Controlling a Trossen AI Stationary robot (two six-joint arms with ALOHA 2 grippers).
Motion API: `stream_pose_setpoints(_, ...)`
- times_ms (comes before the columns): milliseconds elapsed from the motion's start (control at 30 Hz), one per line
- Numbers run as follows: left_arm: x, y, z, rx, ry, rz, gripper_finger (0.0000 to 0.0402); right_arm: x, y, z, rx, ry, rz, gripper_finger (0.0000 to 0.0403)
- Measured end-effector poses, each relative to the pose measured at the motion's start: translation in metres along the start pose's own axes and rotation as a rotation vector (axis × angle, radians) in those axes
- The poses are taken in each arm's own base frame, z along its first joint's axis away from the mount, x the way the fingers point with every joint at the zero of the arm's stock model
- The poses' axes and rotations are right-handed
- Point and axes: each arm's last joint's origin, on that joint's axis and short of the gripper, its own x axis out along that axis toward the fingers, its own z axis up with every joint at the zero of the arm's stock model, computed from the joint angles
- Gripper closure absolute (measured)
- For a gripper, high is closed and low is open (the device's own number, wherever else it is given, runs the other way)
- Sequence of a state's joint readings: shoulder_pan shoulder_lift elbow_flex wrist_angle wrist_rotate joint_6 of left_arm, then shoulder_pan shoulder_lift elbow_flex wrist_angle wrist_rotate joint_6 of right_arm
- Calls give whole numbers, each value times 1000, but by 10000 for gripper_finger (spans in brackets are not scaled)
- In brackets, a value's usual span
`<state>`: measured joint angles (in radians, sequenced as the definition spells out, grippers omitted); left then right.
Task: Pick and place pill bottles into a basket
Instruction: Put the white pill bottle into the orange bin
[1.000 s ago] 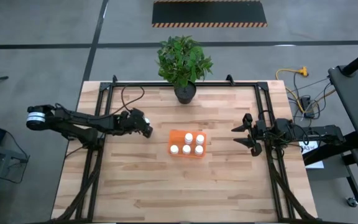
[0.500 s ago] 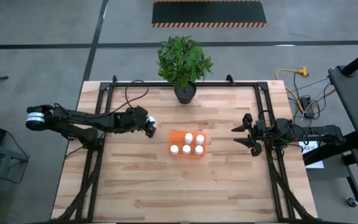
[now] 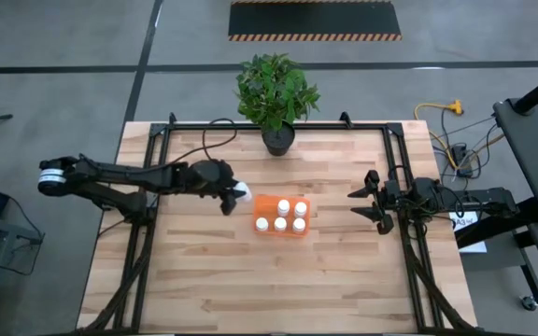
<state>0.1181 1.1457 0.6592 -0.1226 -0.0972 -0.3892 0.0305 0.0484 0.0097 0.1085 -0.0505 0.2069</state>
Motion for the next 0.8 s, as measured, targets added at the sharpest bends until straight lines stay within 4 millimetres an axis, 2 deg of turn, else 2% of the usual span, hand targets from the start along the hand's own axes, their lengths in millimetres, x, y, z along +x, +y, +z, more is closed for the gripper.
stream_pose_setpoints(267, -5, -9, 19, 76, -13, -73, 262, 0, 0, 0, 1, 1, 0, 199)
stream_pose_setpoints(400, -7, -14, 29, 165, 60, -77, 262, 0, 0, 0, 0, 1, 0, 199)
stream_pose_setpoints(600, 3, -25, 49, 266, 88, -119, 262, 0, 0, 0, 0, 1, 0, 199)
stream_pose_setpoints(800, 20, -31, 57, 286, 112, -147, 262, 0, 0, 0, 0, 0, 0, 199)
